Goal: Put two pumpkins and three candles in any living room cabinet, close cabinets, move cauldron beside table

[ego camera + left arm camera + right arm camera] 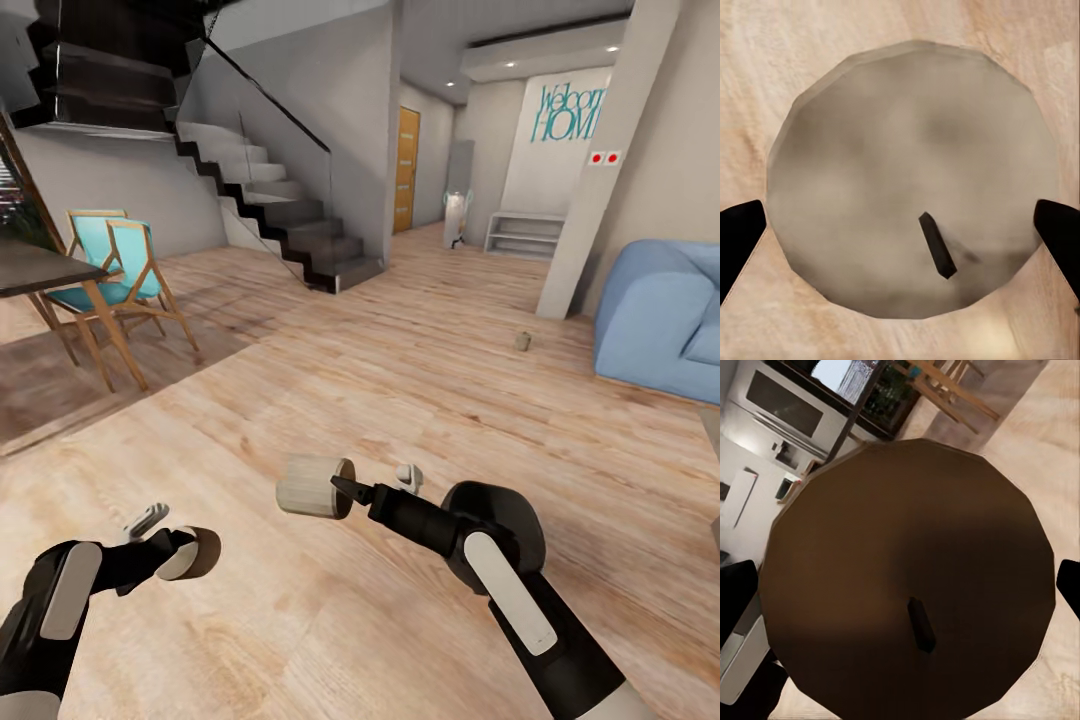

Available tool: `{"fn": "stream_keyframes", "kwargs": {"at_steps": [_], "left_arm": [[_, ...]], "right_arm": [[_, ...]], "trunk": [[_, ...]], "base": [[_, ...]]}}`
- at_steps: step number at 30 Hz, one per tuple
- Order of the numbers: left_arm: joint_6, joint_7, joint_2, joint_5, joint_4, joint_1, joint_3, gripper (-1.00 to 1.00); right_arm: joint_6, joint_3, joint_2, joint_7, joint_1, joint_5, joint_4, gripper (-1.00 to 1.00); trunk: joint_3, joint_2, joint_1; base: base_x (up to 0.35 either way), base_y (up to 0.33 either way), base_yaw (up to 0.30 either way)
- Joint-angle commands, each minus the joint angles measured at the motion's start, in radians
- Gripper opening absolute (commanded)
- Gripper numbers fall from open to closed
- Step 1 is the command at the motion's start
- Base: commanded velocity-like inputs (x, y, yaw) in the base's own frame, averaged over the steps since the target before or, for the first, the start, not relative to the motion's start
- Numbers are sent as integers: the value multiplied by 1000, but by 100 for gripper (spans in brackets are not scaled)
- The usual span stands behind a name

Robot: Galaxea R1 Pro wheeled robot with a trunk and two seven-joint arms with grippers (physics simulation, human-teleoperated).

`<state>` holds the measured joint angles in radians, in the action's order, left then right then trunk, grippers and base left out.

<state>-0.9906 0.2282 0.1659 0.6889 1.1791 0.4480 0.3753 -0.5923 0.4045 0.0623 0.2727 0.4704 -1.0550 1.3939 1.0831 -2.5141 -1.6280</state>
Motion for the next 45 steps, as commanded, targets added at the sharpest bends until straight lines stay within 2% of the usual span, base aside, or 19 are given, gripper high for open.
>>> {"fn": "stream_keyframes", "kwargs": {"at_steps": [1, 8, 22, 31, 45], "left_arm": [[-3, 10, 0, 12, 1, 0, 0, -100], [-3, 10, 0, 13, 1, 0, 0, -100], [-4, 10, 0, 12, 1, 0, 0, -100], [-4, 10, -1, 12, 1, 0, -1, -100], [-3, 10, -5, 12, 2, 0, -2, -100]], "right_arm": [[-3, 0, 1, 0, 1, -5, 0, -100], [-4, 0, 0, -1, 1, -4, 0, -100], [-6, 2, 3, -34, 1, 2, 6, -100], [-8, 1, 1, -36, 1, 1, 0, -100], [-15, 2, 2, -38, 1, 1, -1, -100]], "trunk": [[-4, 0, 1], [-36, 2, 4], [-91, 5, 10], [-115, 7, 14], [-149, 10, 20]], "base": [[-4, 0, 246], [-28, 0, 208], [-91, 0, 10], [-274, 0, 59], [-21, 0, 75]]}}
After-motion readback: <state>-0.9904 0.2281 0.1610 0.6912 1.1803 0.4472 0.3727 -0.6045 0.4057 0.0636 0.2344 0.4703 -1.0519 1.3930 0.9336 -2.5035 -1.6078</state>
